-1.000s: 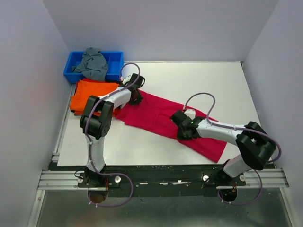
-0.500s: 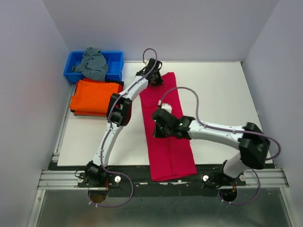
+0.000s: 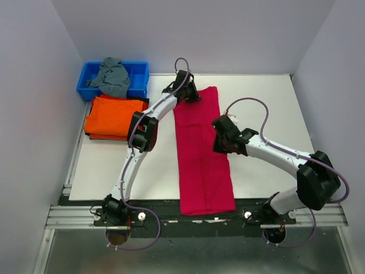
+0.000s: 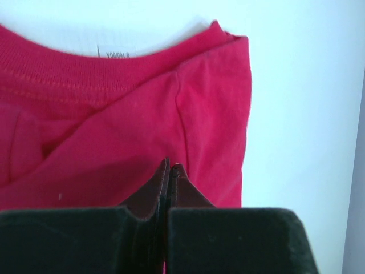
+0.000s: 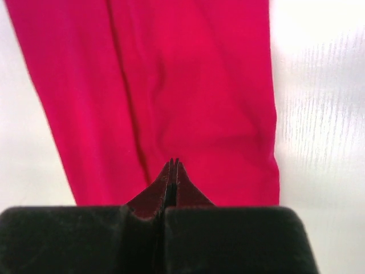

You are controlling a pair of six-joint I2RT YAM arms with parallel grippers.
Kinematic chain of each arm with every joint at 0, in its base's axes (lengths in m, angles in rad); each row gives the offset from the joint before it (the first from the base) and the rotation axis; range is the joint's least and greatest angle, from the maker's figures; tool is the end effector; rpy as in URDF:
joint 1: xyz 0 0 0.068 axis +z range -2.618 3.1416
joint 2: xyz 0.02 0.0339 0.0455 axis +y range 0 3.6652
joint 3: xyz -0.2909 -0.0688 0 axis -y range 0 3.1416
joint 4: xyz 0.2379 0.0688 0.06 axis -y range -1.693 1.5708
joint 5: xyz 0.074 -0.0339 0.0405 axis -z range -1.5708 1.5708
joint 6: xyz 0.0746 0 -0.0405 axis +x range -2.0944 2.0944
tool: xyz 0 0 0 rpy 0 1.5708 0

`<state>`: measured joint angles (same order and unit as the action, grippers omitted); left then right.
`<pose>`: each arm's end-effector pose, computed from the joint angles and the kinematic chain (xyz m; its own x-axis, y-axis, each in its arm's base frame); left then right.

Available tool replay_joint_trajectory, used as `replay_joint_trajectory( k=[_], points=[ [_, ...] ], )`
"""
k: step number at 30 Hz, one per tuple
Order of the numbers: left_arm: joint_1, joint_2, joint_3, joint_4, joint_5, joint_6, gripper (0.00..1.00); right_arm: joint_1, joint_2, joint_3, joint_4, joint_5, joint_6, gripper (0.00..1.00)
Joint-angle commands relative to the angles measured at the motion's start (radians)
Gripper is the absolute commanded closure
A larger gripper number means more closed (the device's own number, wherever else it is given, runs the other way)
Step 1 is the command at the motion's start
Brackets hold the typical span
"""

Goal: Fold and stack the t-shirts
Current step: Rotate the tshirt 90 degrees

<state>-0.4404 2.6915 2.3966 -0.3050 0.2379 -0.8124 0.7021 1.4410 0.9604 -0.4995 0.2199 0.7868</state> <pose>0.5786 -0.2921 0.1456 -0.7797 -0.4125 -0.4711 0.0352 0.7223 -0.6907 0.2417 0.1831 0.2232 -0.8284 0.2044 -0.5215 0.0695 0.9613 0.2664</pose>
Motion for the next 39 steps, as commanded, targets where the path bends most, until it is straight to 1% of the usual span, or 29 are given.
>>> replay_joint_trajectory(
  k=[1, 4, 6, 7, 8, 10, 13, 16, 20, 23, 28, 33, 39],
  points=[
    [0.005, -0.284, -0.132, 0.058, 0.029, 0.119, 0.98, -0.039, 0.053, 0.011, -0.027, -0.027, -0.024, 0.99],
    [0.005, -0.436, -0.287, 0.053, 0.017, 0.125, 0.94, -0.068, 0.087, 0.06, -0.022, -0.039, -0.043, 0.99],
    [0.005, -0.527, -0.408, 0.029, -0.003, 0.111, 0.94, -0.088, 0.11, 0.099, -0.025, -0.04, -0.049, 0.99],
    [0.005, -0.563, -0.462, -0.001, -0.037, 0.099, 0.95, -0.096, 0.125, 0.124, -0.033, -0.037, -0.049, 0.99],
    [0.003, -0.609, -0.538, -0.023, -0.054, 0.084, 0.99, -0.105, 0.14, 0.141, -0.036, -0.039, -0.047, 0.99],
    [0.002, -0.695, -0.708, -0.023, -0.069, 0.056, 1.0, -0.116, 0.171, 0.176, -0.043, -0.042, -0.043, 0.99],
    [-0.01, -0.836, -0.992, 0.045, -0.101, 0.013, 1.0, -0.121, 0.212, 0.208, -0.051, -0.056, -0.04, 0.99],
    [-0.04, -0.964, -1.221, 0.118, -0.136, 0.005, 1.0, -0.122, 0.236, 0.216, -0.051, -0.059, -0.038, 0.99],
    [-0.07, -1.067, -1.388, 0.13, -0.178, 0.013, 1.0, -0.122, 0.245, 0.204, -0.048, -0.06, -0.049, 0.99],
    [-0.077, -1.085, -1.447, 0.142, -0.19, 0.004, 1.0, -0.122, 0.246, 0.176, -0.042, -0.056, -0.05, 0.99],
    [-0.087, -1.076, -1.456, 0.153, -0.189, -0.005, 1.0, -0.122, 0.254, 0.133, -0.03, -0.053, -0.04, 0.99],
    [-0.109, -1.033, -1.42, 0.153, -0.184, -0.013, 1.0, -0.122, 0.286, 0.12, -0.025, -0.05, -0.031, 0.99],
    [-0.115, -0.937, -1.354, 0.139, -0.19, -0.01, 1.0, -0.122, 0.331, 0.123, -0.013, -0.057, -0.02, 0.99]
  ],
)
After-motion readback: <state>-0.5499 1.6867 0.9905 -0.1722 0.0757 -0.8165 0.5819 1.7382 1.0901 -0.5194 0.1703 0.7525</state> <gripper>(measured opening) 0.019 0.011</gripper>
